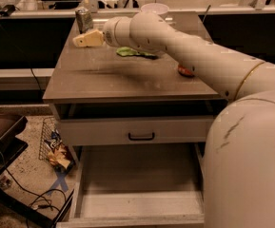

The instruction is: Place redbull can into middle drawer

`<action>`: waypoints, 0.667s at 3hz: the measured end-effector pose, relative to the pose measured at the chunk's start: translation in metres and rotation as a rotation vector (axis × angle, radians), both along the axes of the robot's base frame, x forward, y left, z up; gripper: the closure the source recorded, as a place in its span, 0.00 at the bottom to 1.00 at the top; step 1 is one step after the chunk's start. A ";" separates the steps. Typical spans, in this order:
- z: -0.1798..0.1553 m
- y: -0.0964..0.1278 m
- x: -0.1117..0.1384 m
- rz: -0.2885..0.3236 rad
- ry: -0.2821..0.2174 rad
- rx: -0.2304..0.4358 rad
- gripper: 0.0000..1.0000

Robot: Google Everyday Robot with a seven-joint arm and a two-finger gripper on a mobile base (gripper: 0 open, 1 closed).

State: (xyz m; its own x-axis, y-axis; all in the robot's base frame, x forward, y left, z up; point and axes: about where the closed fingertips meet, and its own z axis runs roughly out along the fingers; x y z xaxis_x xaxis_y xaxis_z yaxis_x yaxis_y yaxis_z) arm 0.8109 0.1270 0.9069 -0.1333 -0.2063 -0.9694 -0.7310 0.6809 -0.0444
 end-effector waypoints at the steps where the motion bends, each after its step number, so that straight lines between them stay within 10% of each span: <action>1: -0.004 0.016 0.019 0.018 -0.008 0.040 0.00; 2: -0.023 0.042 0.050 0.060 -0.011 0.093 0.00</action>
Offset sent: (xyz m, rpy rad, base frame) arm 0.1128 0.0582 -0.0213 0.1947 -0.0599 0.0903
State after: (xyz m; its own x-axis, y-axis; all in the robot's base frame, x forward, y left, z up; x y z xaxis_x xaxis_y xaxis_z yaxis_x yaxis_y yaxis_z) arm 0.8613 0.1686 0.8842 -0.1125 -0.1227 -0.9860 -0.7706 0.6373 0.0087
